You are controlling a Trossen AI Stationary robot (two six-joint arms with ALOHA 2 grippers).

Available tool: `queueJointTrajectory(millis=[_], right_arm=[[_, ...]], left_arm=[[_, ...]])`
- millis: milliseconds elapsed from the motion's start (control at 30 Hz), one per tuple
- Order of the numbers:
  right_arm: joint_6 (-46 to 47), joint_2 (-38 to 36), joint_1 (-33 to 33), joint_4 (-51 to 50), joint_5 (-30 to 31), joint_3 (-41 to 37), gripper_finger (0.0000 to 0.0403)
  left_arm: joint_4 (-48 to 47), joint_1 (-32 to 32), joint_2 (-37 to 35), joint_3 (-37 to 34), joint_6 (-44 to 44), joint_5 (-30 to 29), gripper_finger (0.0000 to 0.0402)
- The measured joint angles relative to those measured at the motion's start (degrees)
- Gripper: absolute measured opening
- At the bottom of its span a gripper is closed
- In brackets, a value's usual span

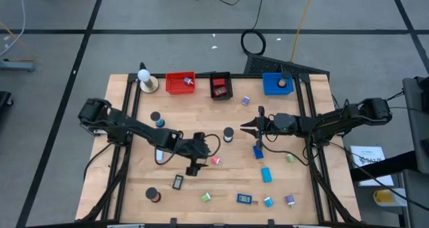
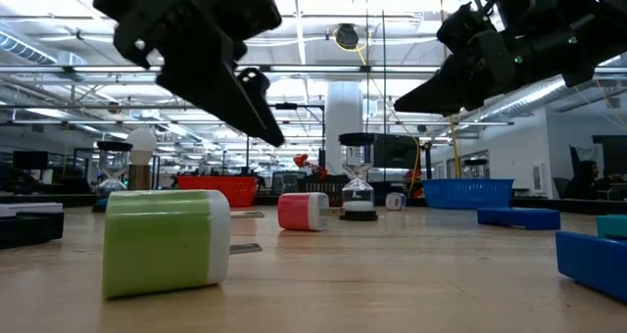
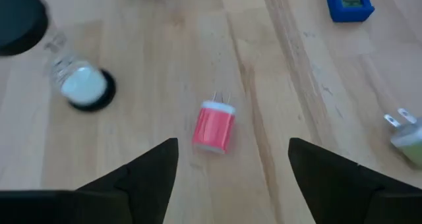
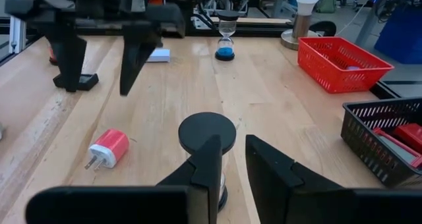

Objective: Pick & Place Office items
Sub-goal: Put the pink charger adapter into the red bin

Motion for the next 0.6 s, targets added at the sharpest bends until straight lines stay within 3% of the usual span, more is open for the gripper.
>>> queueJointTrajectory(millis=[267,600], right_arm=[[-0.22,0.00,0.00,-0.59,-0.02,0.02,0.0064],[-0.61,0.02,-0.02,-0.59,-0.02,0.06,0.0064]], left_arm=[[9.12,0.08,4.82,-0.02,4.93,0.03,0.0291],[13.41,2.04,10.88,-0.02,6.18,0.36,0.0274]])
